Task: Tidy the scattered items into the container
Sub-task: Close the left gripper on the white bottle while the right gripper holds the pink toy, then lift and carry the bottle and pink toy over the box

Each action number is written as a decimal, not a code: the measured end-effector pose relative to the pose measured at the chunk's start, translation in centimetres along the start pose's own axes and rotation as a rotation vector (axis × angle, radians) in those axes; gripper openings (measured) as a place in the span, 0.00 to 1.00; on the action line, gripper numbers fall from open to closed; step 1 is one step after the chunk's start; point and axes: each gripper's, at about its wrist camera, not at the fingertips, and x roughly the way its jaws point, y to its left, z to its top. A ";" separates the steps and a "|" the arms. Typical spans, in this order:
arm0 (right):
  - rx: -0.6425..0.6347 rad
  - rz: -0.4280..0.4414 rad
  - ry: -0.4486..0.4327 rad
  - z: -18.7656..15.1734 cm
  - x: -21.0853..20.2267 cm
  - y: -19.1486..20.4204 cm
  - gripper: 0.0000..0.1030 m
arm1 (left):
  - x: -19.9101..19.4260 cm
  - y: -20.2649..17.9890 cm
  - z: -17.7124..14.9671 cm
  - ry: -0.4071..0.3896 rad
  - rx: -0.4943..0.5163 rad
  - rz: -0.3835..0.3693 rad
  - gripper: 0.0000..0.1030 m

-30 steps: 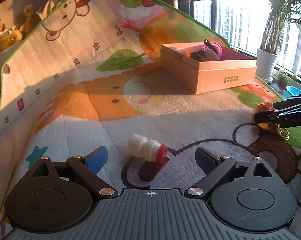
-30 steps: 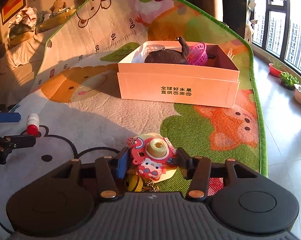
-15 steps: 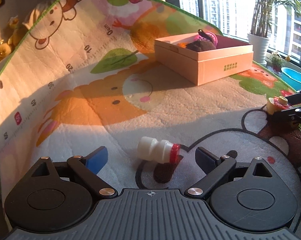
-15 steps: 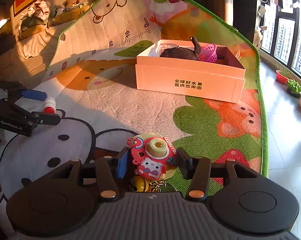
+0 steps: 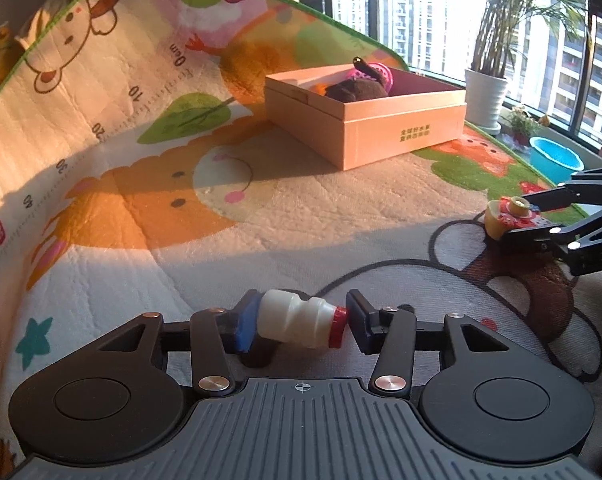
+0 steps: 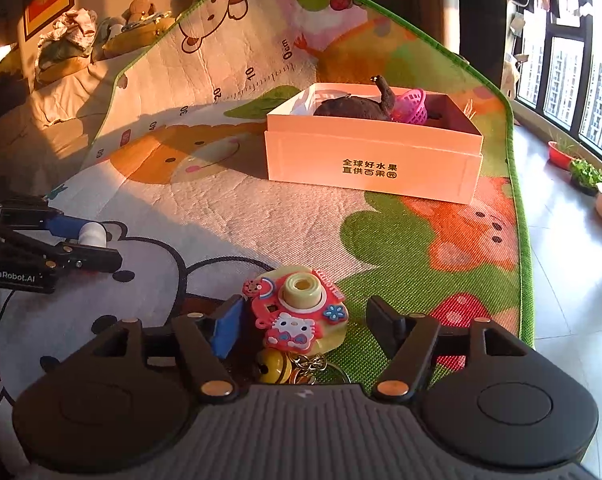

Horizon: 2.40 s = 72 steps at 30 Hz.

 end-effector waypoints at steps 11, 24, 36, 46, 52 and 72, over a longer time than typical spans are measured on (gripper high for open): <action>-0.026 -0.017 -0.001 -0.2 -0.1 0.6 0.65 | -0.6 -4.7 -0.6 -0.007 -0.018 -0.083 0.65; -0.186 -0.272 -0.042 -1.3 -2.3 0.1 0.80 | -0.2 -5.4 -0.6 -0.016 -0.011 -0.086 0.73; 0.003 -0.067 0.004 0.7 -0.1 -0.5 0.84 | -0.2 -5.6 -0.5 -0.019 -0.023 -0.097 0.79; -0.006 -0.035 0.025 0.7 0.2 -0.5 0.56 | 0.5 -5.4 0.2 -0.020 -0.012 -0.070 0.60; 0.007 -0.013 -0.023 0.7 -2.0 -1.2 0.56 | -0.2 -6.0 0.6 -0.004 0.005 -0.084 0.46; -0.072 -0.017 -0.239 8.6 -6.5 -5.0 0.56 | -1.4 -9.0 10.2 -0.184 0.203 -0.038 0.46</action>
